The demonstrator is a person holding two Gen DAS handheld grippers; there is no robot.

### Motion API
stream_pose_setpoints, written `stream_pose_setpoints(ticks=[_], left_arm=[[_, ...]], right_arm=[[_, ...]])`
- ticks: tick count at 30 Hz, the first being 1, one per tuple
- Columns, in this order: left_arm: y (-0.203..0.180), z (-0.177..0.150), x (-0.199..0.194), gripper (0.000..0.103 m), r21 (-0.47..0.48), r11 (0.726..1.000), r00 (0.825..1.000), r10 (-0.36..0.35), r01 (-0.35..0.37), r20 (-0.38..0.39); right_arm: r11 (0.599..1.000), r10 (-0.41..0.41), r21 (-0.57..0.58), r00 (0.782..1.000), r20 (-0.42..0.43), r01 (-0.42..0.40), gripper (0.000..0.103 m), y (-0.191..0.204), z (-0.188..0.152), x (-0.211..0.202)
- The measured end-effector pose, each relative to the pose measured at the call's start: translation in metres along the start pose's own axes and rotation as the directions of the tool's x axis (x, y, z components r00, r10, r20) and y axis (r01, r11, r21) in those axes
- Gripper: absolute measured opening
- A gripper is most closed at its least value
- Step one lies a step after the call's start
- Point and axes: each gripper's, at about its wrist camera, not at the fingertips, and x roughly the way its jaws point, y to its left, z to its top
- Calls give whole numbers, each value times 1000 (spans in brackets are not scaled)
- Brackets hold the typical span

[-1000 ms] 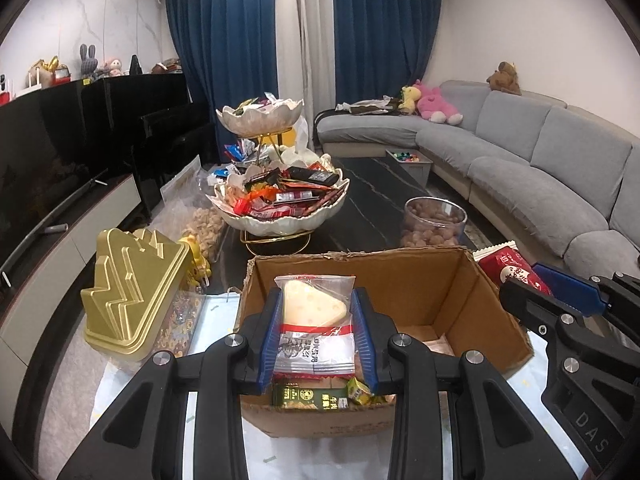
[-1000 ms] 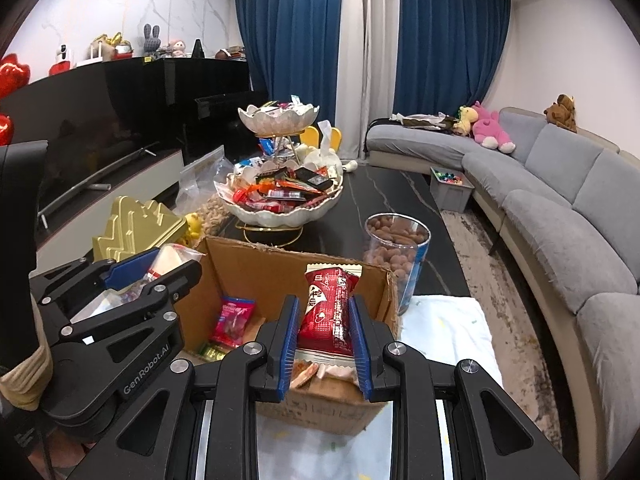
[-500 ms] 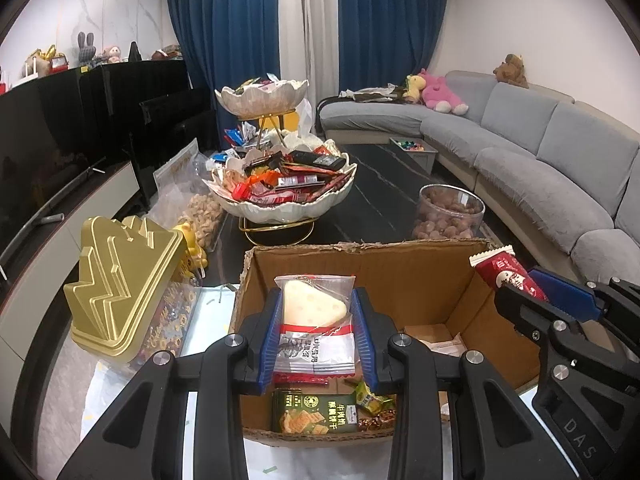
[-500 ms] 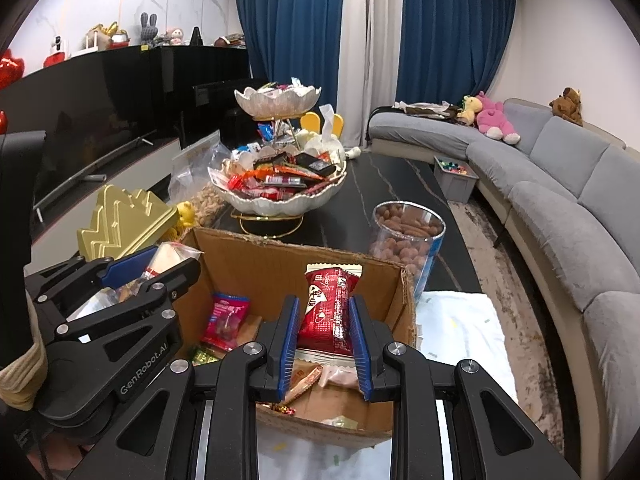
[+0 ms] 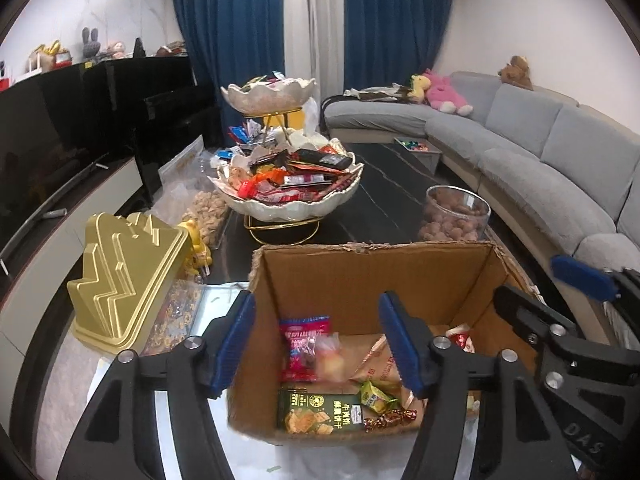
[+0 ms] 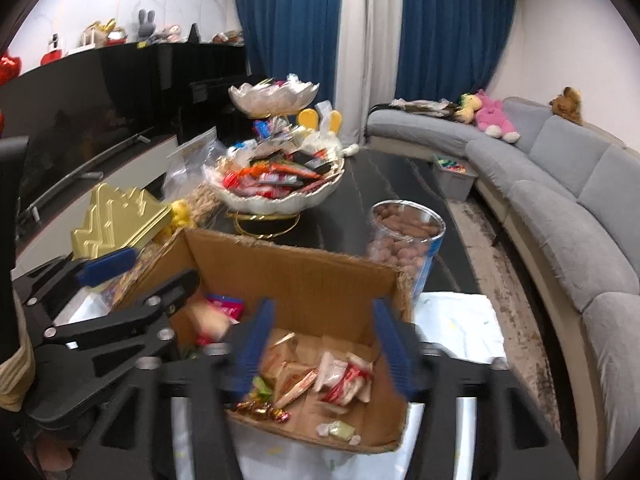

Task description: Organize snacks

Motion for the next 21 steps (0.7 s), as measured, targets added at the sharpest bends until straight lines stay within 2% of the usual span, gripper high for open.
stream_pose_setpoints(ticks=[2, 3, 10, 15, 21], left_arm=[[3, 0, -2, 76, -6, 1000, 1000, 13, -13, 2], [4, 0, -3, 78, -7, 1000, 1000, 16, -16, 7], [7, -1, -11, 91, -24, 999, 999, 39, -38, 10], [7, -1, -22, 93, -18, 999, 999, 41, -41, 23], [10, -2, -44, 102, -21, 998, 997, 63, -62, 50]], right_arm=[[1000, -16, 16, 1000, 6, 16, 84, -4, 1, -2], [1000, -20, 21, 1000, 6, 20, 85, -5, 1, -3], [999, -38, 38, 999, -8, 38, 90, -9, 0, -8], [998, -37, 56, 999, -4, 37, 91, -12, -1, -17], [997, -36, 72, 999, 5, 36, 92, -13, 0, -34]])
